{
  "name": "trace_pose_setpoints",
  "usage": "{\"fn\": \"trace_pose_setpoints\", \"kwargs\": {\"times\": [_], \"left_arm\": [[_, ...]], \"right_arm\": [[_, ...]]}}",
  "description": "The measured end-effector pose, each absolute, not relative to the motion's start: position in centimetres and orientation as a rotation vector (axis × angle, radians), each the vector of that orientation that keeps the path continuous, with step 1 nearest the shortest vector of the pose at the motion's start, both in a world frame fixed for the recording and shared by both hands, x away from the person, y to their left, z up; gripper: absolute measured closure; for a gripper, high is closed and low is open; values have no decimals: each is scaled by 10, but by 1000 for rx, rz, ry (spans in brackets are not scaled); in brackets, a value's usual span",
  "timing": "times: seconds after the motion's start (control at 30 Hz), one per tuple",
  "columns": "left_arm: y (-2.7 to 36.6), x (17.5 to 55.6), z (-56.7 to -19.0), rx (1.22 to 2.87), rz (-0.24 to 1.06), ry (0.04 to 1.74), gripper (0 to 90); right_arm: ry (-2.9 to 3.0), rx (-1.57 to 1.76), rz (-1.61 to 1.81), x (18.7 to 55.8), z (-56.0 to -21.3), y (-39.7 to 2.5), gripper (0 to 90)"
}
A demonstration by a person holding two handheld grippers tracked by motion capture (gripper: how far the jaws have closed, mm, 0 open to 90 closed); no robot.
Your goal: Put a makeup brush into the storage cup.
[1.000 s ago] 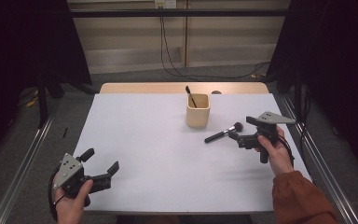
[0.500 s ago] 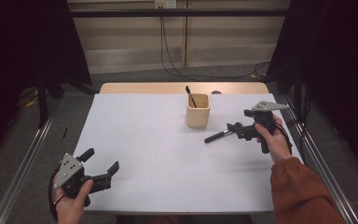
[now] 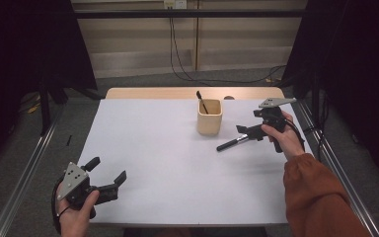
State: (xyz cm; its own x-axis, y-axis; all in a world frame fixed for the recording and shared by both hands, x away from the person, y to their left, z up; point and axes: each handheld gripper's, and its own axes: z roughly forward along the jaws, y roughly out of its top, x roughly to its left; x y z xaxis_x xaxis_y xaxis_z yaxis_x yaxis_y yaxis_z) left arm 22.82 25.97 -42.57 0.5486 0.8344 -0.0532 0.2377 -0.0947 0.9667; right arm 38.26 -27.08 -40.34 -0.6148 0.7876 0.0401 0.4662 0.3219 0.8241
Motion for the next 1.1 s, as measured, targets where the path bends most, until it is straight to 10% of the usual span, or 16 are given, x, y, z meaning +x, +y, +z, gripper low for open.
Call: {"fn": "trace_pose_setpoints", "kwargs": {"times": [1.1], "left_arm": [[257, 232, -427, 1645, 631, 917, 19]], "right_arm": [[2716, 1001, 677, 413, -399, -265, 55]]}}
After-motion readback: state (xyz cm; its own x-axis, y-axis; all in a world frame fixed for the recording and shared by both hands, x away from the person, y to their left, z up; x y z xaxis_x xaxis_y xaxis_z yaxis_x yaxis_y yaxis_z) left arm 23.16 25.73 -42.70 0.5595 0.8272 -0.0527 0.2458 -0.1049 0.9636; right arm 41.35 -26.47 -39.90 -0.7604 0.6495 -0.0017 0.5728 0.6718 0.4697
